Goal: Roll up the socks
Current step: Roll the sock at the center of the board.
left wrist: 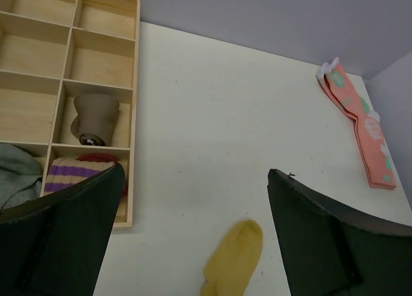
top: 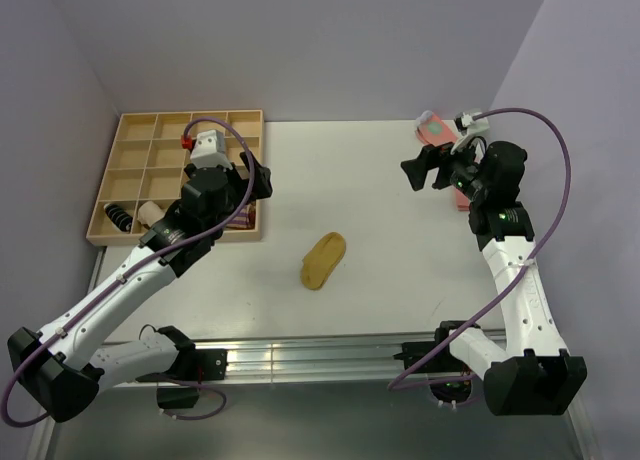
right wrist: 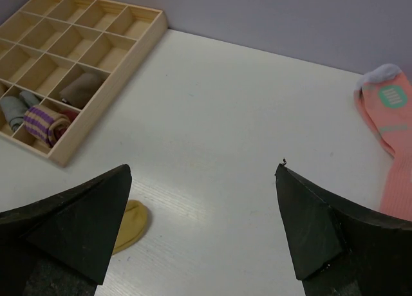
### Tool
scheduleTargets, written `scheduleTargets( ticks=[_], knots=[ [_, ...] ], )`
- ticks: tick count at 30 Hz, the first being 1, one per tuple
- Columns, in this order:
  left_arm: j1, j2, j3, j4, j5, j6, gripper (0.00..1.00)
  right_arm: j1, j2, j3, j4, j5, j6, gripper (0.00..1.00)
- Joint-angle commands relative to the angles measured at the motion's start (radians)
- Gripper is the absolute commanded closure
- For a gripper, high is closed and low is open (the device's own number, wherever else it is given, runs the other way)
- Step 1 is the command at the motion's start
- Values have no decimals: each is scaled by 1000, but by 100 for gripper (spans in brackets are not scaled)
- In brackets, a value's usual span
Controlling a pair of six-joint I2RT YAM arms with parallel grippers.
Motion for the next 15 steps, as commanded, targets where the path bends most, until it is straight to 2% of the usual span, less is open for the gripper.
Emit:
scheduleTargets(
  ticks=[1, 11, 13, 14, 15],
  knots=[
    [-3, -1, 18, 14, 11, 12, 1, -2, -31, 22, 13, 28, -21, 0],
    [-3, 6, 14, 24, 33, 12, 0, 12, -43, -3, -27, 67, -98, 0],
    [-3, 8, 9, 31, 48, 9, 0, 53, -55, -17, -46, 87, -134, 1],
    [-3, 9, 0, 40, 52, 6, 0, 94, -60, -24, -53, 144, -154, 2],
    [-3, 11, -5, 43, 54, -5, 0, 190, -66, -44, -67, 207, -195, 3]
  ],
)
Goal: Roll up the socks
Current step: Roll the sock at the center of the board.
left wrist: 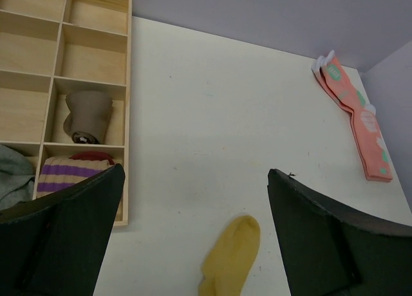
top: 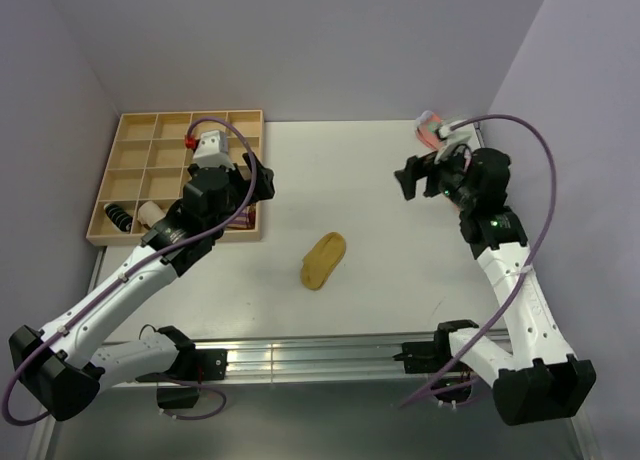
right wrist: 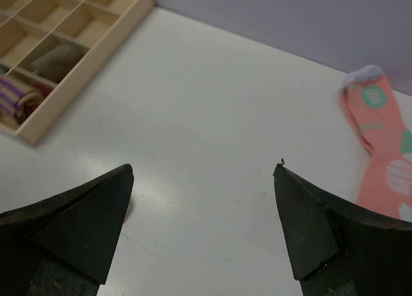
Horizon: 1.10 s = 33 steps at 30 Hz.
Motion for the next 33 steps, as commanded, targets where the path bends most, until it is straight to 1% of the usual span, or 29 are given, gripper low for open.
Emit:
scheduleTargets(
  ticks=[1, 2, 3, 4, 5, 6, 7, 9, 10, 13, 14, 17, 18, 20, 21, 23, 24, 27, 33],
  knots=[
    [-4, 4, -7, 44, 40, -9, 0, 198, -39, -36, -39, 171, -111, 4],
    [-3, 7, -21, 48, 43, -15, 0, 266, -33, -44, -48, 219, -126, 5],
    [-4, 7, -28, 57, 46, -24, 1, 332, -15, -58, -73, 280, -140, 9],
    [-6, 7, -38, 63, 51, -31, 0, 434, -4, -59, -85, 287, -140, 12],
    [-9, 4, -61, 71, 57, -35, 1, 469, 11, -61, -102, 286, -139, 14],
    [-10, 4, -73, 83, 58, -44, 0, 498, 40, -67, -127, 287, -134, 22],
    [-13, 0, -87, 93, 61, -49, 1, 550, 54, -75, -133, 296, -133, 26],
    [-22, -6, -131, 122, 65, -64, 1, 602, 86, -105, -141, 316, -140, 35],
    [-25, -17, -163, 131, 65, -70, 1, 648, 92, -120, -139, 322, -143, 36],
    [-33, -40, -208, 149, 51, -90, 1, 716, 114, -174, -122, 356, -163, 42],
    [-35, -48, -232, 152, 48, -94, 0, 760, 122, -183, -122, 367, -171, 43],
    [-35, -88, -274, 151, 23, -110, 1, 834, 164, -184, -122, 390, -179, 47],
    [-35, -98, -282, 146, 5, -124, 1, 849, 192, -177, -121, 396, -177, 50],
    [-35, -131, -300, 114, -26, -143, 0, 881, 224, -170, -115, 416, -171, 52],
    [-35, -140, -306, 102, -59, -162, 0, 916, 261, -164, -112, 425, -168, 55],
    [-33, -161, -317, 68, -87, -184, 1, 955, 299, -157, -105, 437, -168, 57],
    [-35, -166, -321, 61, -99, -201, 1, 993, 338, -151, -101, 459, -168, 59],
    [-33, -189, -331, 30, -126, -222, 1, 1039, 410, -135, -89, 465, -163, 62],
    [-33, -215, -320, 14, -139, -215, 1, 1064, 493, -93, -55, 451, -140, 65]
  ],
)
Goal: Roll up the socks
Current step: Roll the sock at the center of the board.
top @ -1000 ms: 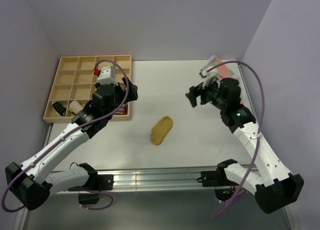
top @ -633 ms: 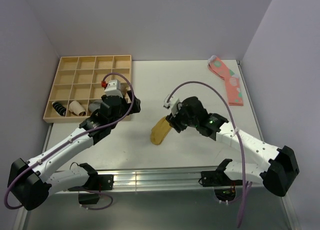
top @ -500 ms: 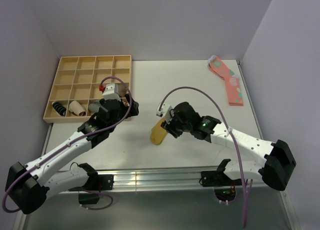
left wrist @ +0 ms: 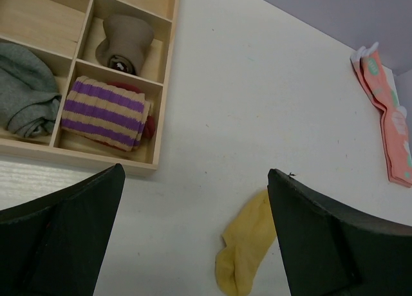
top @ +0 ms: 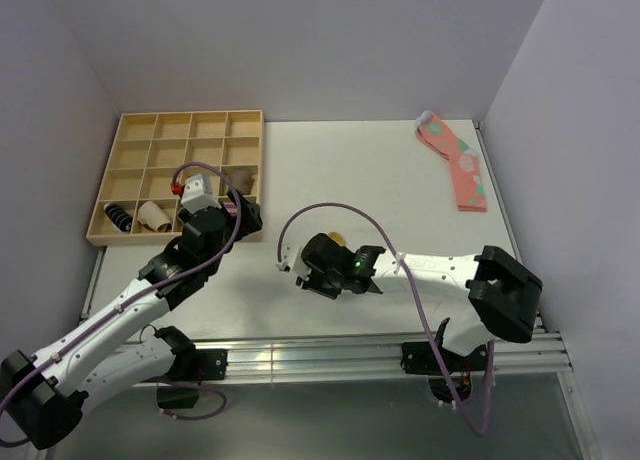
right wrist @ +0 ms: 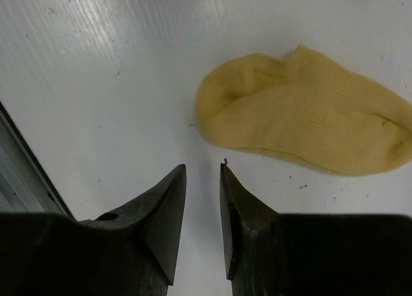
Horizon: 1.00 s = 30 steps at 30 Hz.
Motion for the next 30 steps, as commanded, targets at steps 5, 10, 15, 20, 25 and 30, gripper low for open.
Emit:
scheduleTargets(
  ticks=[5, 10, 15, 20, 25, 30],
  knots=[
    [-2, 8, 26, 1, -40, -3, 0, 33, 62, 76, 99, 19, 28, 66],
    [-2, 22, 30, 7, -49, 9, 1, 39, 128, 111, 116, 12, 39, 67],
    [2, 31, 44, 3, -55, 26, 1, 42, 173, 125, 131, 12, 49, 70],
    [12, 29, 41, 13, -52, 40, 1, 42, 208, 114, 140, 19, 49, 70],
    [21, 34, 35, 21, -40, 45, 1, 42, 223, 111, 159, 33, 43, 70],
    [28, 36, 32, 26, -31, 51, 1, 31, 236, 102, 166, 55, 45, 69]
  ],
)
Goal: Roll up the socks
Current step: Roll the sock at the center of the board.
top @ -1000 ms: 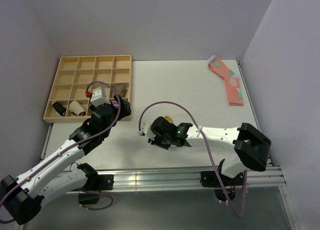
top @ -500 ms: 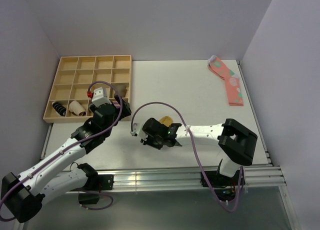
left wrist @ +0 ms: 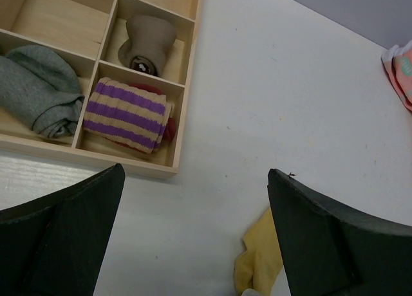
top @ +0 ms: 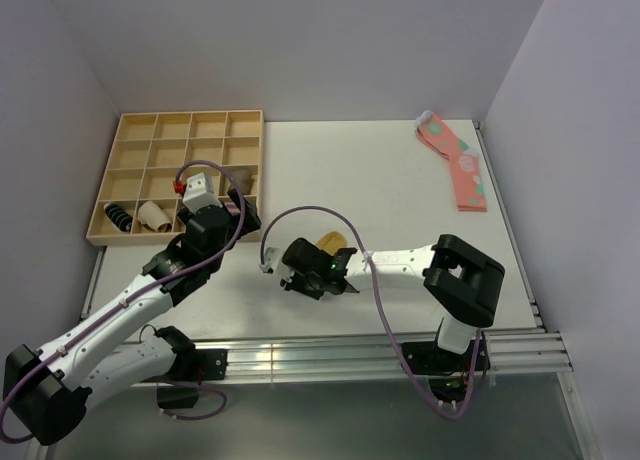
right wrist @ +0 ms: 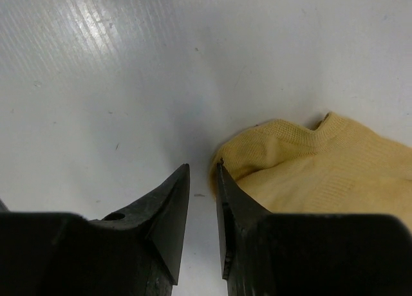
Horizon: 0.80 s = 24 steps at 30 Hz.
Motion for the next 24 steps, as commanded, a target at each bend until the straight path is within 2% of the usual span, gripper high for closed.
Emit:
scheduleTargets(
  ticks=[1, 5, 24],
  knots=[
    [7, 2, 27, 42, -1, 26, 1, -8, 12, 20, 46, 50, 6, 69],
    [9, 0, 17, 51, 6, 27, 1, -43, -8, 24, 52, 70, 11, 69],
    [22, 54, 23, 75, 40, 44, 0, -43, -63, 23, 73, 145, 11, 64]
  ],
)
